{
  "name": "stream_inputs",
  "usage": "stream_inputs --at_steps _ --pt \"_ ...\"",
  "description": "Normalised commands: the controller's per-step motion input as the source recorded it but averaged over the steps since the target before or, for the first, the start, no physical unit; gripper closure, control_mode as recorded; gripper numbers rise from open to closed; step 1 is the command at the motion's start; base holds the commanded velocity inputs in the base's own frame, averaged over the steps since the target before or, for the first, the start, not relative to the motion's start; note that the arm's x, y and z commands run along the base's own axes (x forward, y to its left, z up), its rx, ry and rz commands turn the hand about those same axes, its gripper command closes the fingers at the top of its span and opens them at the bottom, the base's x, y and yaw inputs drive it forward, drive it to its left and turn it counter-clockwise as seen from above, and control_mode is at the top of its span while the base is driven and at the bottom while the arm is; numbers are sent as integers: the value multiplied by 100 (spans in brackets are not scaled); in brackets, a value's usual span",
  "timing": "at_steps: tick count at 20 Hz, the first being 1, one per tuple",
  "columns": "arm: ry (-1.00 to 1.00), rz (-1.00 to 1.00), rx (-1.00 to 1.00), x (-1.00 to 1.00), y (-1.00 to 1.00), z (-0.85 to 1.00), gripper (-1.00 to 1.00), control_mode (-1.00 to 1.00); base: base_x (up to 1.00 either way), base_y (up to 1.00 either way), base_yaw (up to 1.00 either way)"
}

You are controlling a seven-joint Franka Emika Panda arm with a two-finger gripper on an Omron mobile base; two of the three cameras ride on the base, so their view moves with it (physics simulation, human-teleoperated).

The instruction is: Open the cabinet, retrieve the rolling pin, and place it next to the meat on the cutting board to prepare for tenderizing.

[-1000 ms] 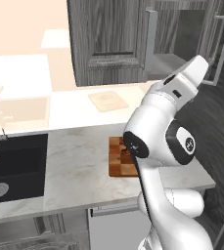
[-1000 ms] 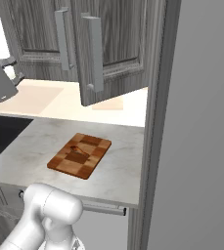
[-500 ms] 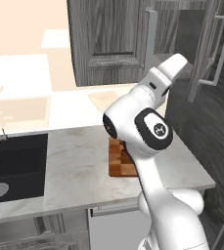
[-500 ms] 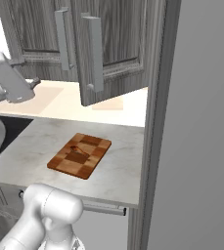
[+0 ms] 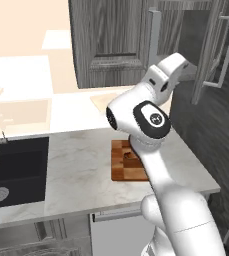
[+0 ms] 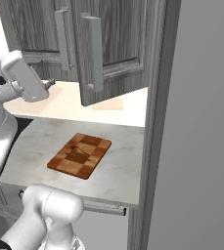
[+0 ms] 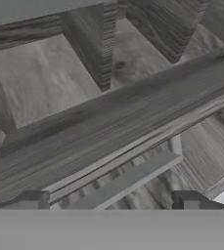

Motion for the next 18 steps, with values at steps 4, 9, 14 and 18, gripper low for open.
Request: stream_inputs --at_steps 4,9,14,18 --pt "5 0 0 39 -37 -14 -100 -100 0 0 0" --pt "5 0 1 32 -33 -14 -100 -100 0 0 0" --pt "1 0 3 17 -36 -11 -100 -100 0 0 0" --pt "5 -2 3 17 -32 -1 -100 -100 0 0 0"
